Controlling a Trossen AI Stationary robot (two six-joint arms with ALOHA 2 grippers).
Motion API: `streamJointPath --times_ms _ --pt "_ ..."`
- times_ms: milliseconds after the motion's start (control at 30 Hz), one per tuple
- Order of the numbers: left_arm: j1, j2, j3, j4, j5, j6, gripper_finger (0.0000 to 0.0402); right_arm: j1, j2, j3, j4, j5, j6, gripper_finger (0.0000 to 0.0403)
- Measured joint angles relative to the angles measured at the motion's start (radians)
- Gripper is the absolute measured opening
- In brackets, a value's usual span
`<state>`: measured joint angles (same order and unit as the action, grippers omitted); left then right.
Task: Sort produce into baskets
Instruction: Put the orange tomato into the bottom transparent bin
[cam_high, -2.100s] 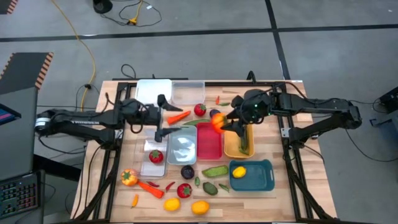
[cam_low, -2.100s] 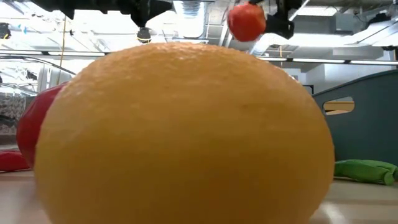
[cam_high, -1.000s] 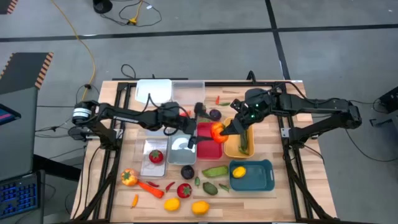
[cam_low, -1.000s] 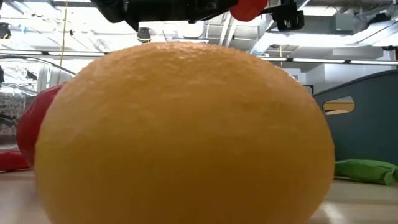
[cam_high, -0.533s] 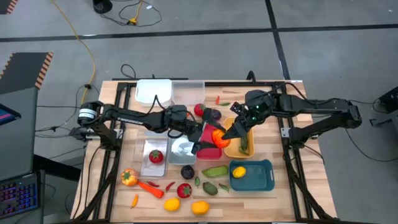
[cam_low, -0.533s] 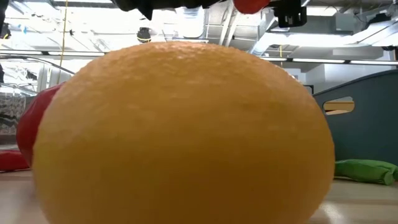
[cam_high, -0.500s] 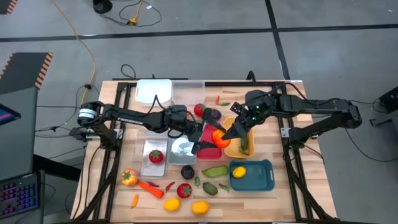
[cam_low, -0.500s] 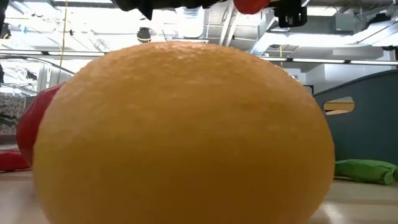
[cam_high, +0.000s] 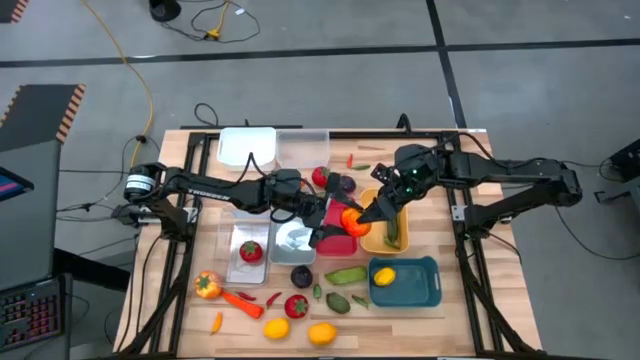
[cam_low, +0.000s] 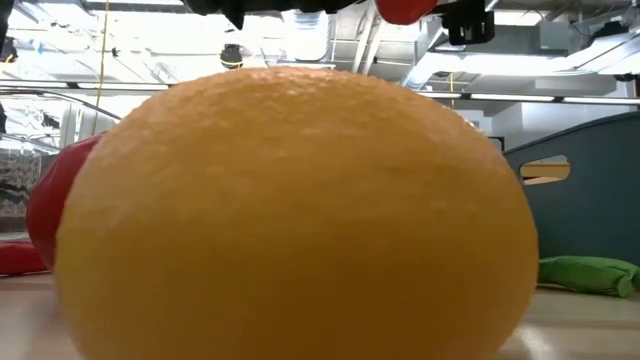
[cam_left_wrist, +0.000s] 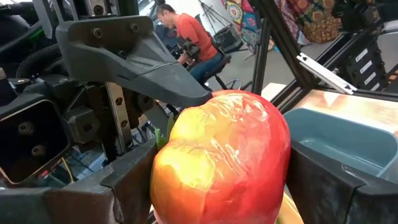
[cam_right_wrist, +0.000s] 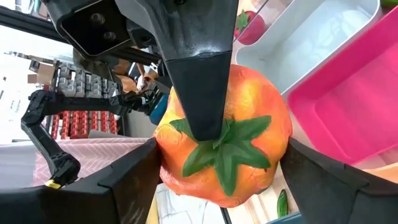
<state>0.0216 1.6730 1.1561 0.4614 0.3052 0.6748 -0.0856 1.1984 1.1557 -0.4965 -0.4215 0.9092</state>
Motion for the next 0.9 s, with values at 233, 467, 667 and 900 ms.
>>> streamJointPath --times_ms 233,467,667,900 --pt "0.0 0.0 0.0 -0.001 -0.003 -0.003 0.0288 0.0 0.0 0.0 0.0 0.002 0.0 0.0357" --pt "0.0 -0.001 0.0 -0.002 -0.004 -0.004 0.0287 0.0 0.0 0.0 0.001 0.003 -0.002 0.0358" --pt "0.0 -0.001 0.0 -0.005 -0.006 -0.002 0.0287 0.0 0.0 -0.001 0.002 0.005 -0.073 0.0358" --pt "0.001 -0.002 0.002 -0.043 -0.007 -0.027 0.0287 -0.01 0.002 -0.001 -0.009 0.012 -0.182 0.0378"
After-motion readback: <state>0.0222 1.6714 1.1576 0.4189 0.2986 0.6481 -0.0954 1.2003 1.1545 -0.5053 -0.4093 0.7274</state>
